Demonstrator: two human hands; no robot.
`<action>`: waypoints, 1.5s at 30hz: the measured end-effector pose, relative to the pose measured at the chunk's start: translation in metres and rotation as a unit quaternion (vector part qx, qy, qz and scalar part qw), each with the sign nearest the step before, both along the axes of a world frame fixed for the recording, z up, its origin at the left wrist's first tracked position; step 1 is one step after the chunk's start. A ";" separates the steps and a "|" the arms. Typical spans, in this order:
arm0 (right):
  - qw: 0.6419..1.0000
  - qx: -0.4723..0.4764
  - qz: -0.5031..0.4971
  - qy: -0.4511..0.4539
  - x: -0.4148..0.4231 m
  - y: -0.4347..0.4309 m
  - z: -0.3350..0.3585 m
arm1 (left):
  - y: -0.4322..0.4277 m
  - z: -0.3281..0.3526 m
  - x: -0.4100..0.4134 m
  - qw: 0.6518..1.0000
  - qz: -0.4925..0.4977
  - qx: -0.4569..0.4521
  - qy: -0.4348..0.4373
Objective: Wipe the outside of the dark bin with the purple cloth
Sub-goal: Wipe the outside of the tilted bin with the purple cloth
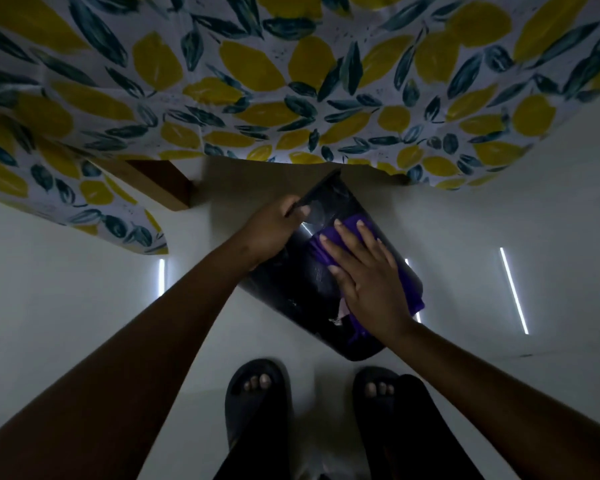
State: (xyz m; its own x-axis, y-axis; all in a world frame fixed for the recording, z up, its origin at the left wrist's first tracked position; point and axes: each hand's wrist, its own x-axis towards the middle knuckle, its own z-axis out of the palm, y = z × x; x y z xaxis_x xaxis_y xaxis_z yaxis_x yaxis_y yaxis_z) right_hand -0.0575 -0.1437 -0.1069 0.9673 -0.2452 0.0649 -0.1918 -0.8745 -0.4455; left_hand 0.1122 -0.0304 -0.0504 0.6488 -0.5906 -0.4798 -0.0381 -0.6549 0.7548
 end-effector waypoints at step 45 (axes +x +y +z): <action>0.974 -0.141 0.178 0.008 -0.012 0.010 -0.009 | -0.039 -0.011 0.015 0.994 -0.044 0.093 -0.043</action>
State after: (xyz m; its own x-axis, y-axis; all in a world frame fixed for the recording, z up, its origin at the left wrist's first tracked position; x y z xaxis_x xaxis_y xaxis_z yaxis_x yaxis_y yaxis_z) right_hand -0.0699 -0.1335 -0.1160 0.9891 0.1318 0.0652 0.1414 -0.9739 -0.1775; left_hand 0.1276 -0.0692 -0.0616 0.6419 -0.5533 -0.5308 -0.1618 -0.7744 0.6117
